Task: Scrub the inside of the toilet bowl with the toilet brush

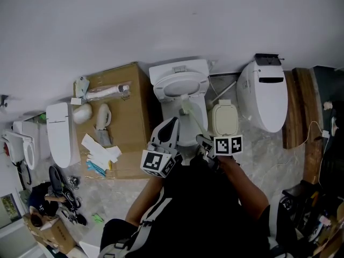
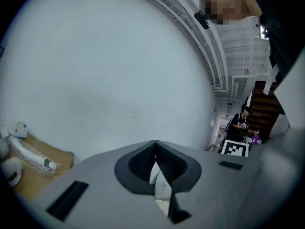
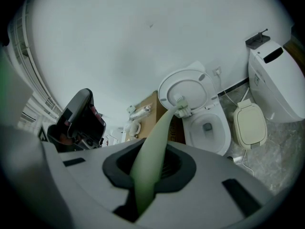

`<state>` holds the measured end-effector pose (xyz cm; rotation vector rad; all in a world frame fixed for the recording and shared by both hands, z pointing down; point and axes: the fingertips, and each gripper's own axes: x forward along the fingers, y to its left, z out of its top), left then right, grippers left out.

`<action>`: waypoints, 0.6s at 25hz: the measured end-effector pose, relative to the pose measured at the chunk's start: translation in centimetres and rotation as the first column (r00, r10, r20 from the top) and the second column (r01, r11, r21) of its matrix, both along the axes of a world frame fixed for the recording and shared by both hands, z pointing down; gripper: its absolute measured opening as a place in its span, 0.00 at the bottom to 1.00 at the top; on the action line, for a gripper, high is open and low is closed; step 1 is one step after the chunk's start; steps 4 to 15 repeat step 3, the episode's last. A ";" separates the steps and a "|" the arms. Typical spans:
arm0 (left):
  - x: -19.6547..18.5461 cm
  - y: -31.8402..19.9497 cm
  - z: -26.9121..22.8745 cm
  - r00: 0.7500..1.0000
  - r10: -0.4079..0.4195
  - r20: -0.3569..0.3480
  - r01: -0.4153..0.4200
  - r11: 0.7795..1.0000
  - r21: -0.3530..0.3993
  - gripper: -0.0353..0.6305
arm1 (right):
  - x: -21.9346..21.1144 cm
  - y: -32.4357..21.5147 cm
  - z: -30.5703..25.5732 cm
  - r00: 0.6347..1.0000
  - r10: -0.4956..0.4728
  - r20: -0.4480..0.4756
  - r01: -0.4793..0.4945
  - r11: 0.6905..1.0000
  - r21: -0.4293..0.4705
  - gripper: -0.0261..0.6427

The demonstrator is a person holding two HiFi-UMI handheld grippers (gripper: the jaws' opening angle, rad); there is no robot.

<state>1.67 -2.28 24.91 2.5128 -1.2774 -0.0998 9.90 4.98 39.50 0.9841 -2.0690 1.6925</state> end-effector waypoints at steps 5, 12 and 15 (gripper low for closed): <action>0.1 -0.2 0.1 1.000 0.006 -0.003 -0.006 1.000 0.012 0.06 | 0.0 -0.1 0.0 1.000 -0.003 0.001 0.003 1.000 -0.002 0.12; 0.1 -0.2 0.1 1.000 0.006 -0.003 -0.006 1.000 0.012 0.06 | 0.0 -0.1 0.0 1.000 -0.003 0.001 0.003 1.000 -0.002 0.12; 0.1 -0.2 0.1 1.000 0.006 -0.003 -0.006 1.000 0.012 0.06 | 0.0 -0.1 0.0 1.000 -0.003 0.001 0.003 1.000 -0.002 0.12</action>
